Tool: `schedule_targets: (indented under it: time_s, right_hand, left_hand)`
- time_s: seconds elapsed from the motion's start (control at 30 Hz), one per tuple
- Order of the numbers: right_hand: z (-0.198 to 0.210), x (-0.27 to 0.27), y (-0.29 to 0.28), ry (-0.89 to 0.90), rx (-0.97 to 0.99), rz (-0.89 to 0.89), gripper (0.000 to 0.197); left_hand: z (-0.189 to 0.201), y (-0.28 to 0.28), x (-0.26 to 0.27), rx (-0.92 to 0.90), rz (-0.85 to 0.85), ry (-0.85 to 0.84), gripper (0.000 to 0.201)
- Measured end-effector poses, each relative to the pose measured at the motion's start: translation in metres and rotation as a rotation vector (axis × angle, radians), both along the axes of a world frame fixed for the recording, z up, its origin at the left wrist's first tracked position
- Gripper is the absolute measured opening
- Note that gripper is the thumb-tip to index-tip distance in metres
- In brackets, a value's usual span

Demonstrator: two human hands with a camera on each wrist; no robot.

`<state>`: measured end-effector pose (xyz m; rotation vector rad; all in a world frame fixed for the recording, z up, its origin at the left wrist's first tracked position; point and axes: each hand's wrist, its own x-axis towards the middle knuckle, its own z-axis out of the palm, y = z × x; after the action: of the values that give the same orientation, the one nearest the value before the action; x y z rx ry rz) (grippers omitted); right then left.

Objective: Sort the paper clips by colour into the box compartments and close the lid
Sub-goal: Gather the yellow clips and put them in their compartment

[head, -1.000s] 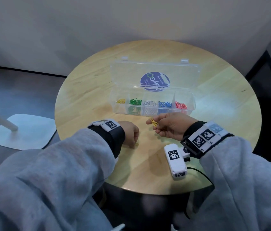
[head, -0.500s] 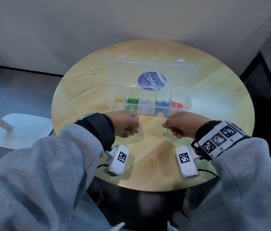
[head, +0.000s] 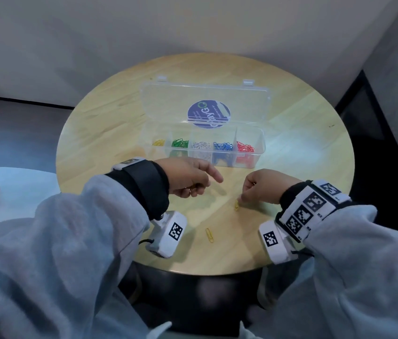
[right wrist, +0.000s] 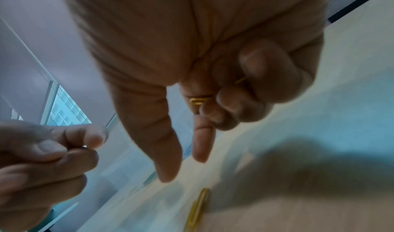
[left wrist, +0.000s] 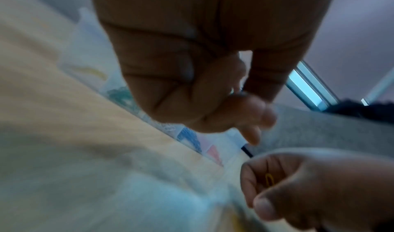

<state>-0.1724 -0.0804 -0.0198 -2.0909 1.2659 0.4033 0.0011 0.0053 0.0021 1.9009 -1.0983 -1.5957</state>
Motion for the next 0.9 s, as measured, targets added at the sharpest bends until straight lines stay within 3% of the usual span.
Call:
schedule_targets:
  time_s: [0.1,0.27,0.47,0.77,0.83,0.9]
  right_hand:
    - [-0.003,0.006,0.001,0.036,-0.028,-0.016,0.019]
    - [-0.012,0.013,-0.001,0.116,-0.086,0.042,0.027]
    - [-0.018,0.022,0.0,0.178,-0.115,0.091,0.026]
    - [-0.014,0.017,-0.004,0.032,0.045,0.052,0.018]
    - [-0.006,0.014,-0.006,-0.048,0.114,0.02,0.005]
    - [0.003,0.012,-0.01,-0.156,0.2,-0.03,0.011]
  left_hand:
    - [0.001,-0.002,-0.008,0.041,-0.128,-0.199,0.037]
    - [0.0,0.001,-0.023,0.011,-0.579,-0.651,0.006]
    - [-0.017,0.002,-0.04,0.082,-0.901,-0.74,0.016]
    - [-0.031,0.002,-0.046,0.069,-0.94,-0.731,0.013]
    - [-0.03,0.003,-0.04,0.05,-0.859,-0.707,0.009]
    - [-0.025,0.004,-0.029,0.017,-0.719,-0.661,0.012]
